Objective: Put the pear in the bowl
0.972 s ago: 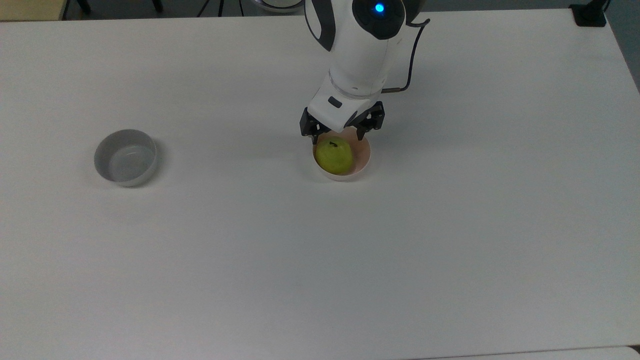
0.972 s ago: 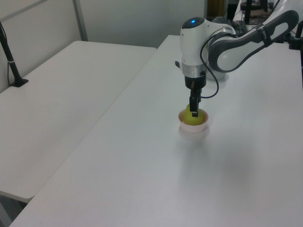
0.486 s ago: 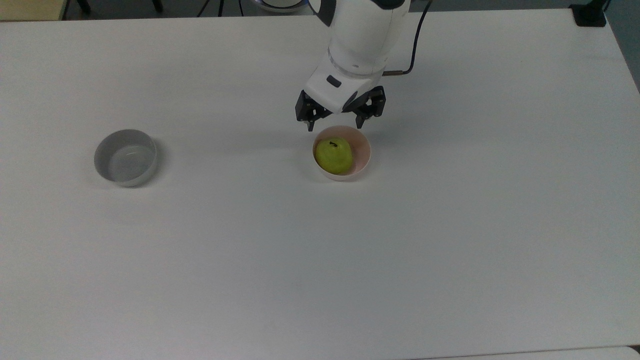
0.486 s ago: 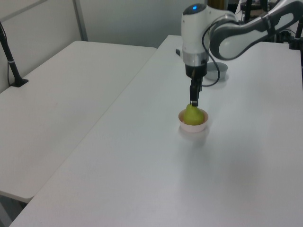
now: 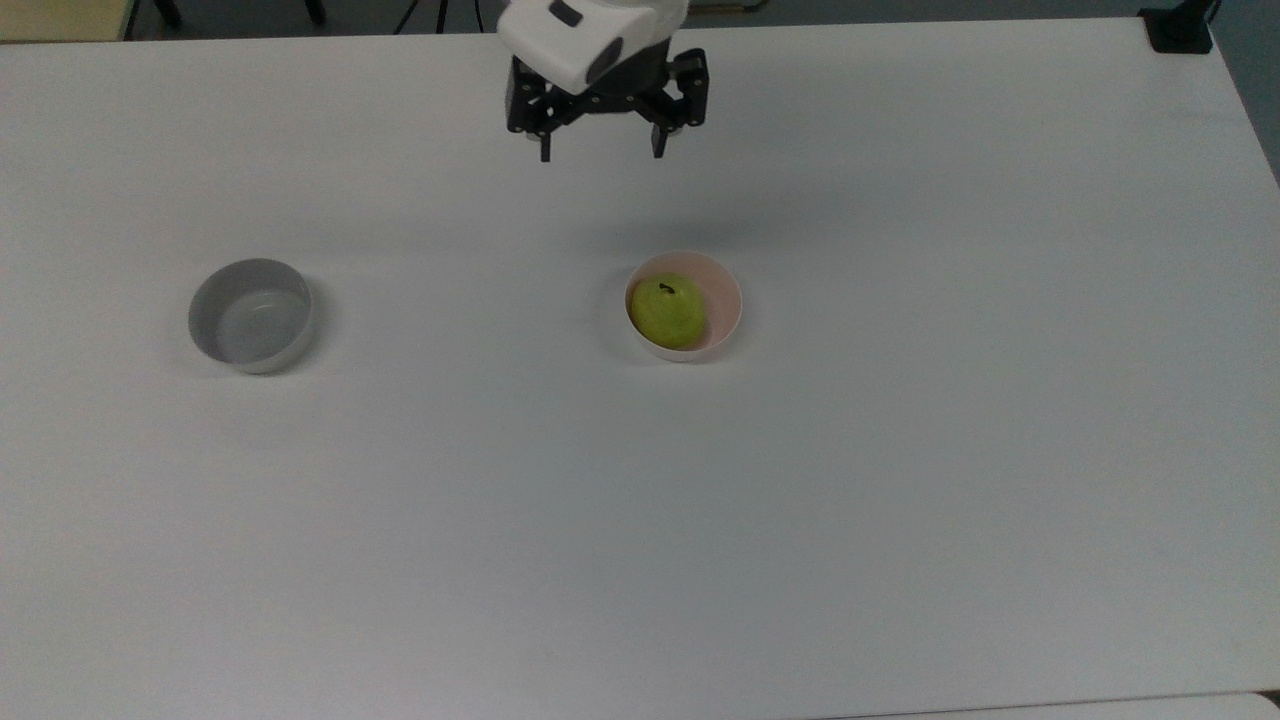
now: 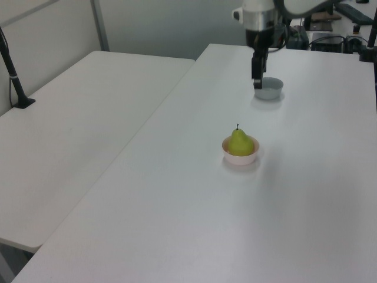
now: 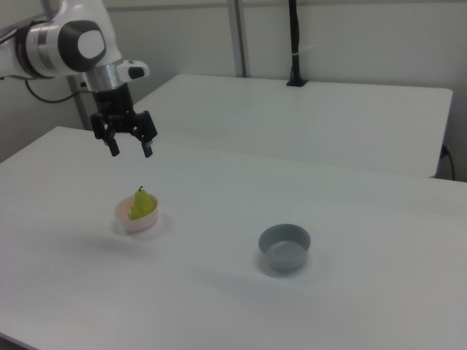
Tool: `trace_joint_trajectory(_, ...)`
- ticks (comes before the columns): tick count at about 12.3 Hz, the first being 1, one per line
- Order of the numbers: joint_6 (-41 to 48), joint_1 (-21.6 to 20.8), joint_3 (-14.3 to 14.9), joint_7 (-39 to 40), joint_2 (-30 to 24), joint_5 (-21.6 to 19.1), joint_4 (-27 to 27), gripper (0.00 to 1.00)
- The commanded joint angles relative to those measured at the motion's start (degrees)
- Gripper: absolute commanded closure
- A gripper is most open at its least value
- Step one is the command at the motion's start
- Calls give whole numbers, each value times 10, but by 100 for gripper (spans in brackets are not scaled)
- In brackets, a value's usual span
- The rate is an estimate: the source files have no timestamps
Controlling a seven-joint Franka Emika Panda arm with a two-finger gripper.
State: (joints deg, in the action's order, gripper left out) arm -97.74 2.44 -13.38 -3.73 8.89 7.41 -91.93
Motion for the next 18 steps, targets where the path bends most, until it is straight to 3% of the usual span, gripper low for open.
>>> trace_joint_trajectory(1,21,5,62,57,-36,-43,-5,0)
trace_joint_trajectory(6,32,-12,127,49,-63,-47,-5,0)
trace_joint_trajectory(10,54,-88,200,49,-70,-49,-5,0)
trace_joint_trajectory(18,65,-89,196,38,-70,-50,-5,0)
